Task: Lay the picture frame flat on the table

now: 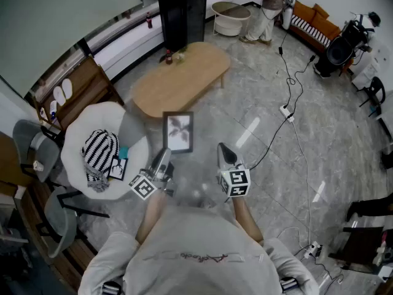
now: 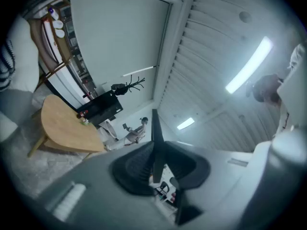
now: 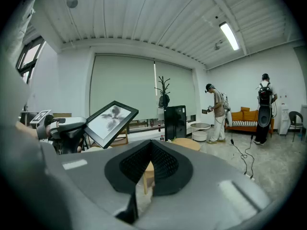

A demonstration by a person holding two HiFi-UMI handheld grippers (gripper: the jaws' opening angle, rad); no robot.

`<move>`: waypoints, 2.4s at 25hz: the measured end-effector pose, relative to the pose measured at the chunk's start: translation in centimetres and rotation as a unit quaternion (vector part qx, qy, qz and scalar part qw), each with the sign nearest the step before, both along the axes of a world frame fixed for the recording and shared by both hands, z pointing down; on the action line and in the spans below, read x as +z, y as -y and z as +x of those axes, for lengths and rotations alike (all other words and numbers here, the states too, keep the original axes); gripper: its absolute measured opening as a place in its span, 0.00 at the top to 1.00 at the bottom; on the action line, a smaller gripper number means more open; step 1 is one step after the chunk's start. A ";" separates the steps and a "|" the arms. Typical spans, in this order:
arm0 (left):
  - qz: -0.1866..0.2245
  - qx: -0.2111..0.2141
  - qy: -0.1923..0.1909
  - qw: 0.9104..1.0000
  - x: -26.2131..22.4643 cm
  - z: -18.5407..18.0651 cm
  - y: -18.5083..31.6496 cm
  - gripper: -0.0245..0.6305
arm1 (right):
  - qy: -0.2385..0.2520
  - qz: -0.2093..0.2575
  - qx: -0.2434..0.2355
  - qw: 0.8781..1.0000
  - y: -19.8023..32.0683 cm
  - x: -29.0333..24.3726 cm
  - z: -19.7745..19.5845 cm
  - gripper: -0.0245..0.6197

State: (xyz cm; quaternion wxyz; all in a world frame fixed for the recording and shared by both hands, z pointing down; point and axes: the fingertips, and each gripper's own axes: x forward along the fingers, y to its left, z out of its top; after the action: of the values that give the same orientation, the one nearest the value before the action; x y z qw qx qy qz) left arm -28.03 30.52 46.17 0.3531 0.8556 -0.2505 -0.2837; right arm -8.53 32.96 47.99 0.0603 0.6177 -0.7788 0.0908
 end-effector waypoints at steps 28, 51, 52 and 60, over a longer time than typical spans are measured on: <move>0.011 -0.005 0.001 1.000 -0.8 6.6 -1.4 0.86 | 0.003 0.017 -0.017 1.000 -1.7 -0.2 6.0 0.96; 0.018 -0.026 -0.002 1.000 0.0 10.2 1.5 0.86 | -0.003 0.029 -0.056 0.998 2.4 0.2 8.3 0.96; 0.017 -0.026 -0.003 1.000 0.0 10.2 1.9 0.86 | -0.003 0.029 -0.058 0.998 2.8 0.2 8.2 0.96; 0.015 -0.021 -0.009 1.000 0.6 10.3 7.5 0.86 | -0.010 0.034 -0.067 0.997 8.5 0.3 7.6 0.96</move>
State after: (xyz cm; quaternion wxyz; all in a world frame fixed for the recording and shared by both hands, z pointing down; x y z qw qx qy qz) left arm -17.70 22.98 46.80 0.3364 0.8529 -0.2608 -0.3023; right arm -0.92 24.48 48.32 0.0530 0.5668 -0.8204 0.0543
